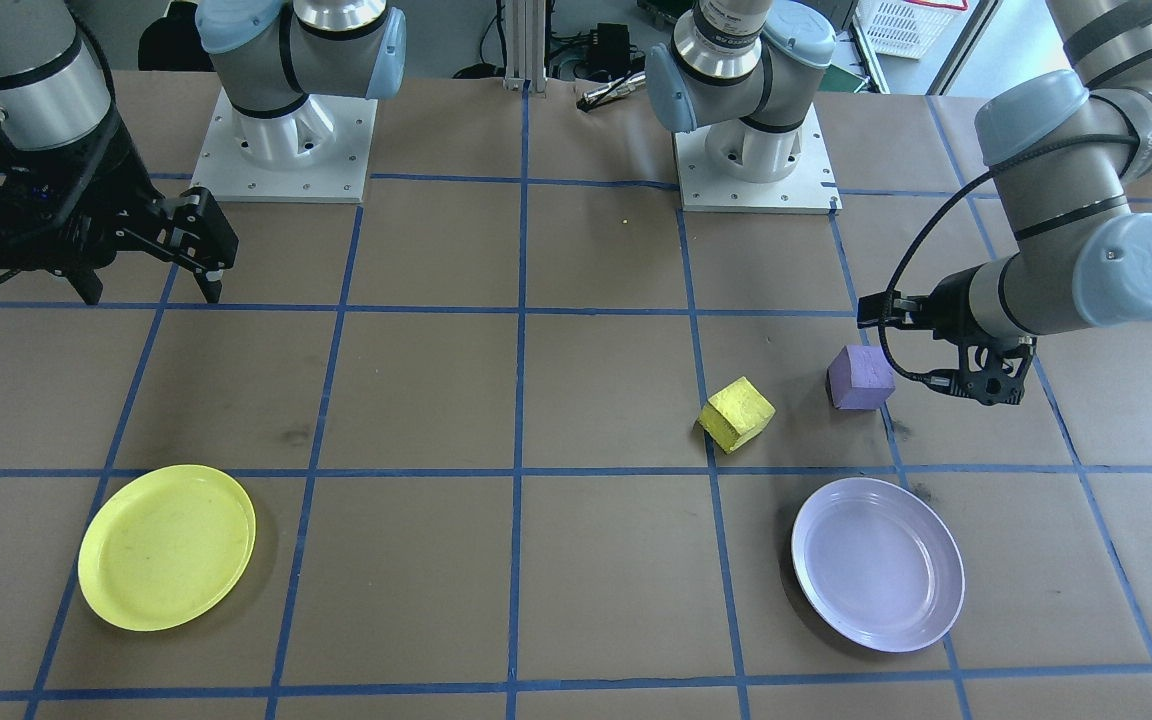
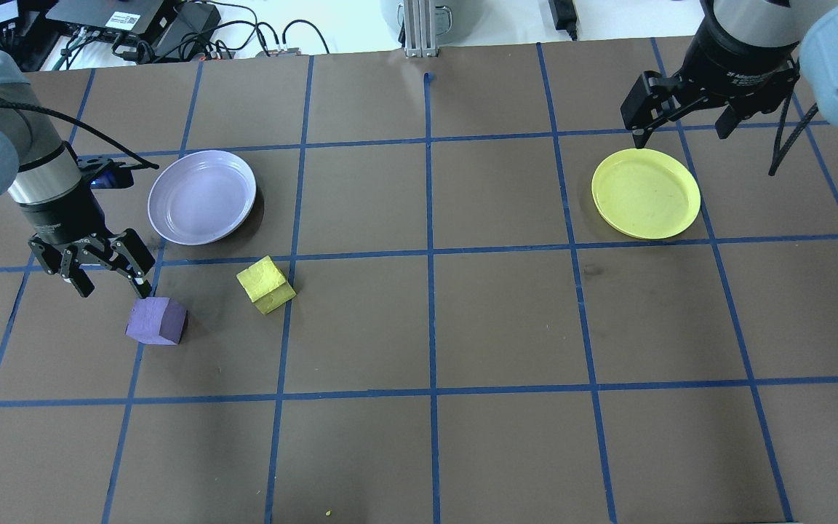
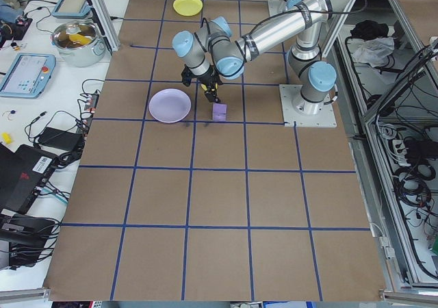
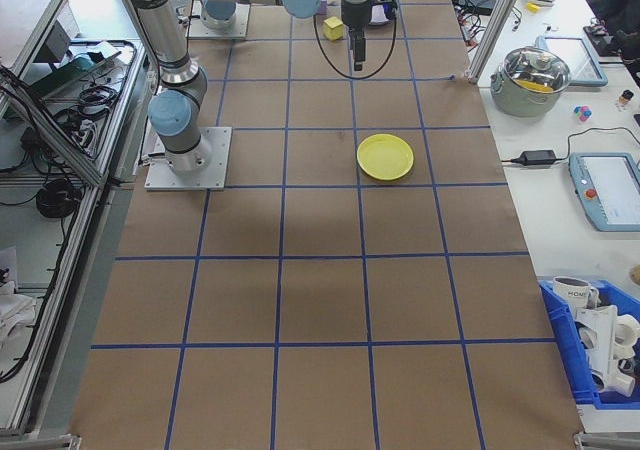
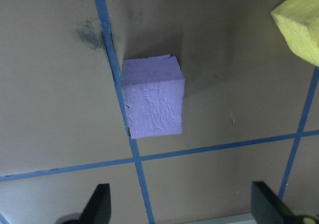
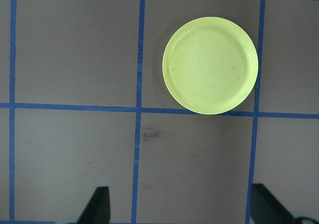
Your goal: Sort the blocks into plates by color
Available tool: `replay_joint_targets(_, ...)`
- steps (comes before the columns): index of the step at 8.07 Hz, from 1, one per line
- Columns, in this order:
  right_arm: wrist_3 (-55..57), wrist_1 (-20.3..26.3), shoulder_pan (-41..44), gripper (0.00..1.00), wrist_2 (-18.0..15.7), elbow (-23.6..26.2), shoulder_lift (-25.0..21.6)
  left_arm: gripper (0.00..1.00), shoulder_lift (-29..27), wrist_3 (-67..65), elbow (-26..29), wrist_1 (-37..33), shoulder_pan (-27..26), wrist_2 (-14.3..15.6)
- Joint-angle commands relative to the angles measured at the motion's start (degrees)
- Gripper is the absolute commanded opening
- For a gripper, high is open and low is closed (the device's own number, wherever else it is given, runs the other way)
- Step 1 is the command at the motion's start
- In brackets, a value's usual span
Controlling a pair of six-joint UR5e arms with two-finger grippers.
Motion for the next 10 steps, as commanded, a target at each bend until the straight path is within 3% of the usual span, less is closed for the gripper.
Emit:
replay_joint_targets(1, -0.01, 0.0, -0.02, 1.0, 0.09, 0.0, 0.02, 1.0, -3.58, 0.65, -2.85, 1.26, 0.45, 2.23)
replay_joint_targets(3, 0.08, 0.08, 0.07, 1.0, 0.61, 0.09, -0.07, 1.0, -7.1, 1.08, -3.47, 7.46, 0.63, 2.5)
replay_joint_targets(10, -0.01, 0.08, -0.02, 1.0, 0.44, 0.09, -0.07, 1.0, -10.36, 0.38, -3.47, 8.2, 0.28, 2.15)
